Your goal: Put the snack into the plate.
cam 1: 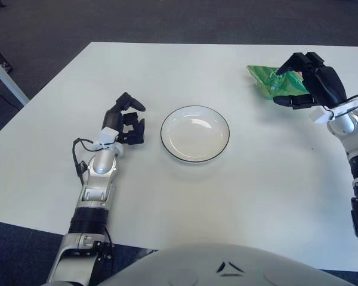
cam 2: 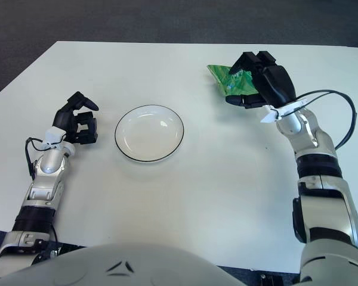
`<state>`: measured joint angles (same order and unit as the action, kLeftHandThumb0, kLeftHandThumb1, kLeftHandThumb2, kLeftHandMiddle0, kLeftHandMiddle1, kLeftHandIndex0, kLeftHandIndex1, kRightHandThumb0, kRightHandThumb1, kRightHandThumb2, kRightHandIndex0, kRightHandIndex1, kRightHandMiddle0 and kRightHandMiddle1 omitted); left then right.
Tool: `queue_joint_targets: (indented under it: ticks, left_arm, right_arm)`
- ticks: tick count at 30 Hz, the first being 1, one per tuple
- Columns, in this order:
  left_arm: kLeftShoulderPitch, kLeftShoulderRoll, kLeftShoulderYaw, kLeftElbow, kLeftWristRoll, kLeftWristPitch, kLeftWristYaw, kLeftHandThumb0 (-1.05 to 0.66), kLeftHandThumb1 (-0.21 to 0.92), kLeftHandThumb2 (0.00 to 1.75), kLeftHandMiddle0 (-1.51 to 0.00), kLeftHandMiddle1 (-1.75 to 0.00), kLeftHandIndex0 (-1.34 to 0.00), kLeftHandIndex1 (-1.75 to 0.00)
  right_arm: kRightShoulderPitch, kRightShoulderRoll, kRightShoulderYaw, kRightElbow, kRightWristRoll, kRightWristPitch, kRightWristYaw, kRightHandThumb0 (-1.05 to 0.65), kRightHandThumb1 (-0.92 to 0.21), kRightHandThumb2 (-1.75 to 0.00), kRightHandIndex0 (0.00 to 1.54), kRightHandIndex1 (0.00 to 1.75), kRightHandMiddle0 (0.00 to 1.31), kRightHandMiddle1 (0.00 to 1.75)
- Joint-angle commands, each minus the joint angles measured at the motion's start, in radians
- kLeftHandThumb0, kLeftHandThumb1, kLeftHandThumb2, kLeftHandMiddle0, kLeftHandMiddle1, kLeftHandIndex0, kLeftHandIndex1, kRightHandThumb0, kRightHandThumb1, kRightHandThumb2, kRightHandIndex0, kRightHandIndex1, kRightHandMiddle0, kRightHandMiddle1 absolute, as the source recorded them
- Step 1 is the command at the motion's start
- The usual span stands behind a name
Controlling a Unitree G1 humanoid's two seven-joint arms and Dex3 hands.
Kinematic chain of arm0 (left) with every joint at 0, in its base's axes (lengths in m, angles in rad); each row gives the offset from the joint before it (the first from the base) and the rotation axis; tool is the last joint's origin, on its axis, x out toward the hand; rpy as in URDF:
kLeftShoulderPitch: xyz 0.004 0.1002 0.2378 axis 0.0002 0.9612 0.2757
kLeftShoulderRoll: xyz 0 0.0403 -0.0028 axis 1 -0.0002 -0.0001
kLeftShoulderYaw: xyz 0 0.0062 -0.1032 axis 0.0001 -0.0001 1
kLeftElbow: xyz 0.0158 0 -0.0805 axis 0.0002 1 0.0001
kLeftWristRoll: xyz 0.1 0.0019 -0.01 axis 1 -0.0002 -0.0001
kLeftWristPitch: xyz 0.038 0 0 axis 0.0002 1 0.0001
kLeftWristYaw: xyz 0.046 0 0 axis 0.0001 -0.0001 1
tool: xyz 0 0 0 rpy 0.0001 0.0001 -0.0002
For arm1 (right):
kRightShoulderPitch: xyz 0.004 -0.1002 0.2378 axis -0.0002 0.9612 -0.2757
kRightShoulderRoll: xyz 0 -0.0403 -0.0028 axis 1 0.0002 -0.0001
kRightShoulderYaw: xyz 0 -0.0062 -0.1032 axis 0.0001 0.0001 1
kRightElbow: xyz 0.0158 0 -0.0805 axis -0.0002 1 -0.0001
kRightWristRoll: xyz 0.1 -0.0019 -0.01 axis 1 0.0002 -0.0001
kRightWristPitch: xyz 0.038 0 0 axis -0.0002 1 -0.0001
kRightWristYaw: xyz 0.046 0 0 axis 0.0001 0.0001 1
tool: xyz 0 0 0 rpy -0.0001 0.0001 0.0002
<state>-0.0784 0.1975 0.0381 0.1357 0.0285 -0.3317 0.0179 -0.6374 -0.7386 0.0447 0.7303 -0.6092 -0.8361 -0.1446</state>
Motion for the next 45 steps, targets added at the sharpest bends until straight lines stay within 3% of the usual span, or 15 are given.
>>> queue_joint_targets:
  ticks: [1, 9, 17, 24, 34, 45]
  left_arm:
    - [0.11, -0.064, -0.03, 0.107, 0.015, -0.016, 0.011, -0.48, 0.33, 1.3, -1.21, -1.75, -0.6, -1.75]
    - [0.105, -0.059, -0.027, 0.127, 0.023, -0.038, 0.005, -0.48, 0.33, 1.3, -1.21, -1.75, -0.6, -1.75]
    - [0.1, -0.054, -0.025, 0.156, 0.021, -0.062, -0.002, -0.47, 0.34, 1.28, -1.22, -1.75, -0.59, -1.75]
    - [0.1, -0.049, -0.028, 0.163, 0.04, -0.075, 0.012, -0.47, 0.36, 1.26, -1.23, -1.75, -0.58, -1.75]
    - [0.096, -0.048, -0.033, 0.178, 0.079, -0.094, 0.041, -0.47, 0.34, 1.28, -1.23, -1.75, -0.59, -1.75]
    - [0.094, -0.042, -0.038, 0.186, 0.099, -0.112, 0.05, -0.47, 0.35, 1.28, -1.23, -1.75, -0.59, -1.75]
  right_arm:
    - [-0.101, -0.057, 0.042, 0.058, -0.026, 0.013, 0.044, -0.92, -0.88, -0.5, 0.05, 0.79, 0.0, 0.95]
    - [-0.24, -0.129, 0.133, 0.124, -0.09, 0.063, 0.135, -1.01, -0.92, -0.62, 0.0, 0.39, 0.0, 0.63]
    - [-0.333, -0.129, 0.199, 0.227, -0.114, 0.096, 0.142, -1.05, -0.92, -0.77, 0.0, 0.22, 0.0, 0.45]
    - [-0.366, -0.111, 0.23, 0.275, -0.099, 0.132, 0.131, -1.05, -0.92, -0.85, 0.0, 0.04, 0.0, 0.28]
    - [-0.404, -0.085, 0.271, 0.342, -0.099, 0.145, 0.114, -1.05, -0.92, -0.88, 0.0, 0.0, 0.0, 0.03]
    - [-0.46, -0.063, 0.323, 0.435, -0.105, 0.156, 0.137, -1.05, -0.92, -0.89, 0.0, 0.0, 0.0, 0.0]
